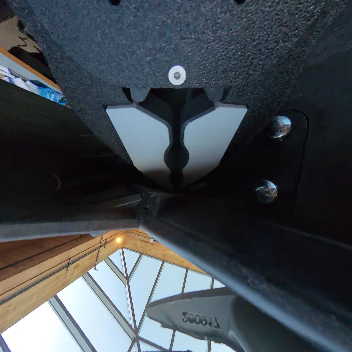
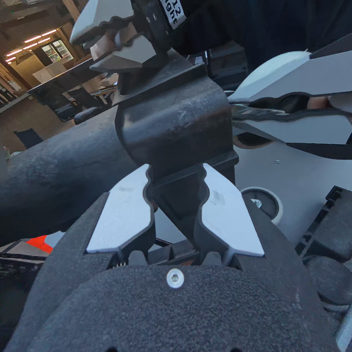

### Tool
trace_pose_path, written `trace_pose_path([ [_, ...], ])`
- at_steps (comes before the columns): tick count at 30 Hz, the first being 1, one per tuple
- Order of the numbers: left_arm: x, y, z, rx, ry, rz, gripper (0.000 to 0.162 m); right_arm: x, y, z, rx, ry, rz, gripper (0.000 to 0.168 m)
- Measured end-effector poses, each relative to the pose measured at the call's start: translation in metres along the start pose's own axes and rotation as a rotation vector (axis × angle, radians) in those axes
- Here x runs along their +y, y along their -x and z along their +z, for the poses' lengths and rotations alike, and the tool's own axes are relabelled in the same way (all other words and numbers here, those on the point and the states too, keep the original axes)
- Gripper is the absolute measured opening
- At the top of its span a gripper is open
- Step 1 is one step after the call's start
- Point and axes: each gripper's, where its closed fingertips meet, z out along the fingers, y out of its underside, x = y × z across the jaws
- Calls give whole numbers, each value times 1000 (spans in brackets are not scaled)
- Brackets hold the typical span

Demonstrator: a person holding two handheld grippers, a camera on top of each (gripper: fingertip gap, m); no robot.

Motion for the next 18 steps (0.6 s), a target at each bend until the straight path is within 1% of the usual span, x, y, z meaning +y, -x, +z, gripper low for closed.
trace_pose_path([
  [3,1,5,-5,-43,-25,13,0,1,0,1,-16,42,18,55],
  [4,8,9,-8,-69,17,27,8,2,0,1,-21,57,18,55],
  [6,21,11,-15,-61,66,22,11,2,0,1,-27,85,14,56],
  [10,15,6,-22,-2,2,1,11,2,0,2,-57,108,9,55],
  [13,15,2,-16,31,22,37,12,3,0,2,-74,108,24,55],
  [16,11,2,-7,17,13,33,13,2,0,2,-85,108,12,55],
  [18,8,3,-4,9,9,14,11,2,0,2,-90,114,10,55],
])
